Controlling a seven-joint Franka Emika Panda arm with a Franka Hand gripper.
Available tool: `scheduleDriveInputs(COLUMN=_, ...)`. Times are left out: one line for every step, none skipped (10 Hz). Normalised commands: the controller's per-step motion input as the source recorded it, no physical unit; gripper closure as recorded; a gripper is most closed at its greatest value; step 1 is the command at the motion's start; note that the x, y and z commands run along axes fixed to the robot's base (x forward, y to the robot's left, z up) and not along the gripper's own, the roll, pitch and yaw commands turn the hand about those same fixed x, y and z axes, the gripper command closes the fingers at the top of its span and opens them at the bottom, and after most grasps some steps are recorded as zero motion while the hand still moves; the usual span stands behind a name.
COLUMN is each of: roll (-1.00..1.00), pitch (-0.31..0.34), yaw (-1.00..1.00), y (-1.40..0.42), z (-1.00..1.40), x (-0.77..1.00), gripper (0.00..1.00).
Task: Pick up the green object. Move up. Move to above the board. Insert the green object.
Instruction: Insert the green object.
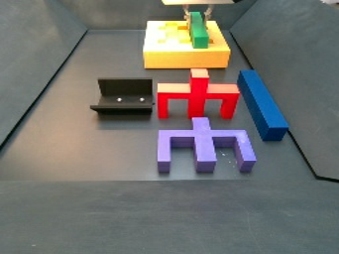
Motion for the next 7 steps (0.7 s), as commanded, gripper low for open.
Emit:
scheduleDriveInputs(roll=0.03, pitch=0.0, yaw=0.0, y=-0.01, z=-0.1, x=0.01, gripper=1.0)
scheduleDriveInputs(roll=0.03, pitch=0.001, yaw=0.03, y=0.0, z=-0.23, x=0.19, gripper=1.0)
scheduleDriveInputs(roll=0.03, pitch=0.0, yaw=0.03, y=0.0, z=-0.32, x=0.07, gripper=1.0)
scheduleDriveInputs(roll=0.04, pitch=-0.006, yaw=0.02, y=0.0, z=-0.46, x=0.02, gripper=1.0)
scheduleDriveInputs(roll=0.11, pitch=0.0, yaw=0.13, y=-0.02, z=-0.48, x=0.05, gripper=1.0)
scheduleDriveInputs(roll=0.08, pitch=0.0, yaw=0.04, y=-0.03, z=-0.36, x=0.0, gripper=1.0)
scheduleDriveInputs(roll=0.0, pitch=0.0, yaw=0.0, y=0.0, z=0.0, x=0.0, gripper=1.0)
